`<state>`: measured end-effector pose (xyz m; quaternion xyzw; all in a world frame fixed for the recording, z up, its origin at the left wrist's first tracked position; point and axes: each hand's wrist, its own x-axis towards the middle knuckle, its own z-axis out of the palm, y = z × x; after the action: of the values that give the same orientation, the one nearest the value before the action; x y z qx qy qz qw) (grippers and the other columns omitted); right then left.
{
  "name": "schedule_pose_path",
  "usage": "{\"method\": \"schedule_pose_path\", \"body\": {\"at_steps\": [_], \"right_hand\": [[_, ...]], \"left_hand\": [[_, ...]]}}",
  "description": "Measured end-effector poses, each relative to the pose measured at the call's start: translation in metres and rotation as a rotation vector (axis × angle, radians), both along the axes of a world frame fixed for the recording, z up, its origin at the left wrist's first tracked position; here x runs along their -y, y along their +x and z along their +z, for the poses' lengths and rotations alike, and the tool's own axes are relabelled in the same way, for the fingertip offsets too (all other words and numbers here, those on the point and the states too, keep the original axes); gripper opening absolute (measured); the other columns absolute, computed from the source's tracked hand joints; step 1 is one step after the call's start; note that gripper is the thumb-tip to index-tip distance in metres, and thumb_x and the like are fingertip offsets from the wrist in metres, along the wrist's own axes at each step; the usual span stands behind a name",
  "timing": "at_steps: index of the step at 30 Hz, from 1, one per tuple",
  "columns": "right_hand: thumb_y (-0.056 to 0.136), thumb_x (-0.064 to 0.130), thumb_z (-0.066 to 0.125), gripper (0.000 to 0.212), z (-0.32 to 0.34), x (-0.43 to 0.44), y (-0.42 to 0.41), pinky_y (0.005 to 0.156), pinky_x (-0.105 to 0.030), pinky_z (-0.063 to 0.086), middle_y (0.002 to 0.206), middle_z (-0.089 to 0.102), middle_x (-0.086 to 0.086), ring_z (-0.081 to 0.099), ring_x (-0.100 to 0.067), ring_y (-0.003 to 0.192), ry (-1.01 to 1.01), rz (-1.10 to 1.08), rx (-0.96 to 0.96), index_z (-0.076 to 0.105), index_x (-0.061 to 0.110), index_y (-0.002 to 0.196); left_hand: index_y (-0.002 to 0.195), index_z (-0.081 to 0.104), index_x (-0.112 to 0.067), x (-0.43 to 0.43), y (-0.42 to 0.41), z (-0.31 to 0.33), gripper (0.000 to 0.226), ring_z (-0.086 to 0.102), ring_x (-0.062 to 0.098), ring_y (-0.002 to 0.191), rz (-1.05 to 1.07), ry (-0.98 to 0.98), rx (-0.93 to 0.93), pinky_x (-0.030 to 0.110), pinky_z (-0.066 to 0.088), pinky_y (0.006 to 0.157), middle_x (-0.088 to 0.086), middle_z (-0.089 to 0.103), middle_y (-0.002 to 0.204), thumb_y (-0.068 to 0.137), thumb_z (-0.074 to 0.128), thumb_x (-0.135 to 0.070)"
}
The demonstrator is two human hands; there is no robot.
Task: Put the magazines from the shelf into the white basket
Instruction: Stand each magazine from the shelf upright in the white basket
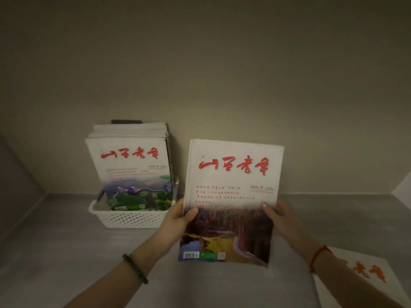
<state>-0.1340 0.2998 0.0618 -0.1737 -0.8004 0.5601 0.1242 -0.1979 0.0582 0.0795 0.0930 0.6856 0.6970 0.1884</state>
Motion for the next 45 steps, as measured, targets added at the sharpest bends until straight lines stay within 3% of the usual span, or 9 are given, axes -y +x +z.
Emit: {"method": "schedule_pose_path", "body": {"at_steps": [13,15,19,24,27,31,36,40,45], "right_hand": [[0.084,0.006,0.059,0.016,0.077,0.183,-0.136,0.08,-0.059,0.052,0.094,0.07,-0.02,0.066,-0.036,0.085,0.056,0.034,-0.299,0.064,-0.009,0.09],[0.083,0.004,0.06,0.016,0.075,0.198,-0.15,0.077,-0.055,0.055,0.087,0.07,-0.02,0.065,-0.032,0.077,0.064,0.007,-0.304,0.064,-0.01,0.087],[0.083,0.007,0.061,0.014,0.06,0.216,-0.169,0.054,-0.015,0.051,0.083,0.071,-0.019,0.06,-0.021,0.063,0.157,-0.07,-0.269,0.066,-0.006,0.082],[0.086,0.008,0.056,0.015,0.028,0.219,-0.188,0.073,-0.047,0.055,0.088,0.071,-0.021,0.064,-0.036,0.077,0.16,-0.095,-0.171,0.067,-0.003,0.087],[0.086,0.011,0.059,0.014,0.01,0.221,-0.196,0.057,-0.02,0.046,0.078,0.067,-0.008,0.06,-0.02,0.065,0.209,-0.144,-0.112,0.069,0.003,0.084],[0.079,0.011,0.067,0.008,-0.011,0.219,-0.207,0.048,-0.008,0.039,0.071,0.063,-0.001,0.055,-0.012,0.06,0.163,-0.228,-0.06,0.072,0.004,0.08],[0.078,0.014,0.069,0.008,-0.026,0.216,-0.215,0.061,-0.016,0.04,0.072,0.064,0.0,0.057,-0.009,0.064,0.052,-0.294,-0.053,0.072,0.007,0.081],[0.075,0.015,0.072,0.007,-0.028,0.214,-0.217,0.055,-0.015,0.038,0.071,0.062,0.001,0.055,-0.006,0.062,0.054,-0.325,-0.052,0.068,0.011,0.08],[0.075,0.007,0.07,0.018,-0.029,0.206,-0.205,0.072,-0.026,0.046,0.082,0.064,-0.005,0.06,-0.021,0.076,0.073,-0.293,-0.018,0.067,0.004,0.093]], "left_hand": [[0.116,0.057,-0.009,0.192,-0.119,0.069,0.027,0.058,0.015,0.093,0.372,-0.291,-0.376,0.021,0.05,0.07,-0.002,0.06,0.102,0.092,0.047,-0.018],[0.11,0.063,-0.009,0.207,-0.131,0.069,0.024,0.059,0.018,0.089,0.422,-0.341,-0.4,0.028,0.05,0.073,-0.001,0.062,0.099,0.089,0.053,-0.017],[0.103,0.066,-0.004,0.22,-0.152,0.053,0.023,0.061,0.021,0.083,0.508,-0.322,-0.332,0.035,0.053,0.076,0.002,0.063,0.095,0.082,0.064,-0.013],[0.097,0.066,0.002,0.225,-0.176,0.023,0.023,0.061,0.018,0.075,0.505,-0.241,-0.248,0.021,0.049,0.059,0.009,0.064,0.09,0.076,0.069,-0.007],[0.09,0.065,-0.002,0.224,-0.189,0.003,0.016,0.062,0.02,0.077,0.492,-0.251,-0.207,0.025,0.051,0.061,0.012,0.066,0.09,0.076,0.07,-0.007],[0.084,0.064,-0.005,0.225,-0.208,-0.022,0.016,0.063,0.024,0.079,0.49,-0.355,-0.167,0.036,0.056,0.074,0.011,0.067,0.088,0.071,0.074,-0.009],[0.074,0.059,-0.01,0.221,-0.216,-0.039,0.015,0.059,0.02,0.07,0.48,-0.373,-0.154,0.022,0.047,0.05,0.004,0.061,0.076,0.072,0.074,-0.011],[0.068,0.052,-0.012,0.221,-0.215,-0.038,0.022,0.059,0.026,0.073,0.475,-0.41,-0.172,0.03,0.051,0.059,0.005,0.059,0.074,0.074,0.073,-0.015],[0.059,0.045,-0.014,0.217,-0.194,-0.035,0.031,0.061,0.034,0.076,0.467,-0.38,-0.138,0.047,0.054,0.077,0.018,0.06,0.079,0.077,0.07,-0.015]]}}
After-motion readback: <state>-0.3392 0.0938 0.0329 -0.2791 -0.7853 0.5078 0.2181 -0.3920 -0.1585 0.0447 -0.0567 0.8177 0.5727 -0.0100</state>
